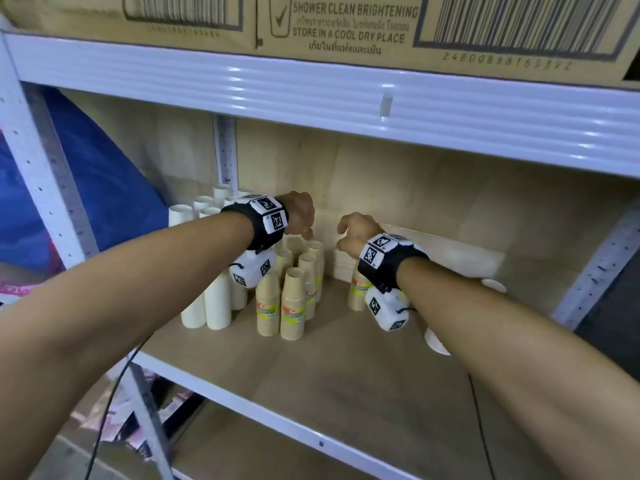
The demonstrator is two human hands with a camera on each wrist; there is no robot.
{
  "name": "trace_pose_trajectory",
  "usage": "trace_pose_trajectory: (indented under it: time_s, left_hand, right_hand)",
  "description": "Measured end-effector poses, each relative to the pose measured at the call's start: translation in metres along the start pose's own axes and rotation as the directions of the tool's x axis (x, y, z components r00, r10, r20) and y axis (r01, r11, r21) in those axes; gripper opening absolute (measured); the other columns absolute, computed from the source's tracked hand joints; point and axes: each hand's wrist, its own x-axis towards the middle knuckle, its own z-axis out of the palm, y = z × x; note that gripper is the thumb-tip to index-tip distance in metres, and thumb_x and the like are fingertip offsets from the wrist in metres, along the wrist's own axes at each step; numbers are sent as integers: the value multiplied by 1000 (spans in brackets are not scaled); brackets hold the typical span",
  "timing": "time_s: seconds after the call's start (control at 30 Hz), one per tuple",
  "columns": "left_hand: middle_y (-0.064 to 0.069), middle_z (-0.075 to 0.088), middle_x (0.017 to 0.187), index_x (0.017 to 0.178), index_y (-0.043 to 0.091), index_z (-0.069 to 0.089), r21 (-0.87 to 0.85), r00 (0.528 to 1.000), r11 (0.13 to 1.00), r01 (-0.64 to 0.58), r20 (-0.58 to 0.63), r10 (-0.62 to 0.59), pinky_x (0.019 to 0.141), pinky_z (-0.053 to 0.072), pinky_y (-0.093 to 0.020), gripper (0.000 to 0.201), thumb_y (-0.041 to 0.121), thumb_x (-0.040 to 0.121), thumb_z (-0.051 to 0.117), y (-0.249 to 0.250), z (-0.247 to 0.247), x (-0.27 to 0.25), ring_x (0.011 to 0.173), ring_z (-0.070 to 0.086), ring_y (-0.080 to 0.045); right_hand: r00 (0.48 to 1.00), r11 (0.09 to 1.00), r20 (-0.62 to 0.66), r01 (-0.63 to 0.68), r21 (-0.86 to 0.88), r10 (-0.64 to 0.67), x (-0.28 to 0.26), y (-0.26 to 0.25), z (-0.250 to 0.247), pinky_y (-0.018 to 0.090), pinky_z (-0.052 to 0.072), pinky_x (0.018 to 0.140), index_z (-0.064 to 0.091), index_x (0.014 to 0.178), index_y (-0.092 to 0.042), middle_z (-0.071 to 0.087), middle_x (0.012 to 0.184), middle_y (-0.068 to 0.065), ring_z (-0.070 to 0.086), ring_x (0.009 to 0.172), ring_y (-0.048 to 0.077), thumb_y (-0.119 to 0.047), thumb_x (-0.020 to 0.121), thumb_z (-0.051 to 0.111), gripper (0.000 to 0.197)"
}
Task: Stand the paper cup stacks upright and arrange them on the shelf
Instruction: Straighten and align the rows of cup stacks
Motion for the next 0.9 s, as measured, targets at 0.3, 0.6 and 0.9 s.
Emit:
trace_pose_trajectory:
  time_s: [0.3,0.6,0.9]
  left_hand:
    - [1,60,96,116,9,68,62,998,997,54,31,-56,89,49,-29,37,26,85,73,-38,12,-33,112,63,-24]
    - [-13,53,130,125,4,62,157,991,987,39,118,-58,82,48,-29,41,27,91,62,-49,38,-41,113,58,-28]
    - [-6,67,115,119,13,69,156,984,987,-31,179,2,78,46,-27,33,26,89,67,-59,57,-34,101,62,-22]
  right_hand:
    - [989,995,116,90,37,-93,-27,-47,26,35,55,82,66,98,-18,63,105,10,63,91,30,-24,81,65,19]
    - [979,995,180,88,39,-93,-34,-73,47,35,56,77,70,89,-15,66,91,7,64,84,30,-34,81,60,23]
    - [969,995,226,93,42,-100,-34,-76,64,30,47,69,61,85,-13,62,86,6,65,87,30,-27,82,65,15]
